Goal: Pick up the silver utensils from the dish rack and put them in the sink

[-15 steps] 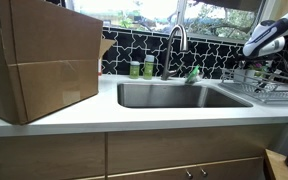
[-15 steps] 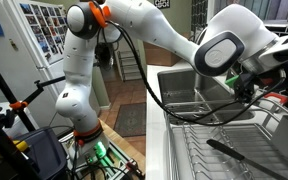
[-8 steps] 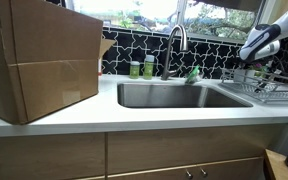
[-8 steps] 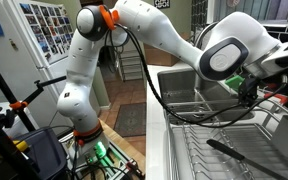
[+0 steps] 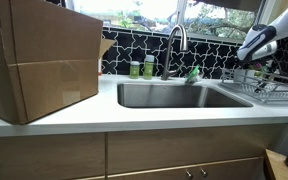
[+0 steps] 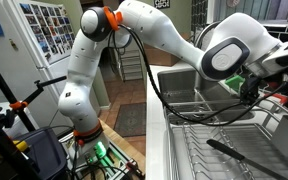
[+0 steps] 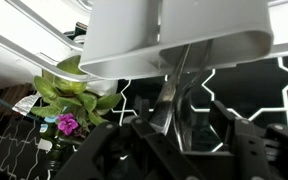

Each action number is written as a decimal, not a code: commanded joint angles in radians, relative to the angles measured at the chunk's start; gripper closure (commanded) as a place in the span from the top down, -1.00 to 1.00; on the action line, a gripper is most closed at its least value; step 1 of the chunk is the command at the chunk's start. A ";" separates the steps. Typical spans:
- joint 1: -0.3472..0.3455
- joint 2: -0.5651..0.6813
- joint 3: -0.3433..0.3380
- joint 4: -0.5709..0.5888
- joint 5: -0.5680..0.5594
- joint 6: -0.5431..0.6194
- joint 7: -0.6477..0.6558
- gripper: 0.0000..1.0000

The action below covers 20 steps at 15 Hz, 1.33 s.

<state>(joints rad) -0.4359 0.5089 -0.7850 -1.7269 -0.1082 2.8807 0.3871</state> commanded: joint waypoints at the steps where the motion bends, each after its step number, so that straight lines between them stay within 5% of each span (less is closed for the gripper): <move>1: 0.022 0.031 -0.037 0.016 0.023 0.017 0.015 0.26; 9: 0.038 0.031 -0.050 0.017 0.024 0.010 0.009 -0.59; 16: 0.043 0.024 -0.053 0.014 0.026 0.006 0.004 -0.85; 18: 0.043 0.025 -0.055 0.013 0.026 0.006 0.003 -0.71; 20: 0.044 0.028 -0.057 0.013 0.026 0.008 0.004 -0.21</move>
<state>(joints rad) -0.4042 0.5189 -0.8243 -1.7163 -0.1053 2.8805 0.3878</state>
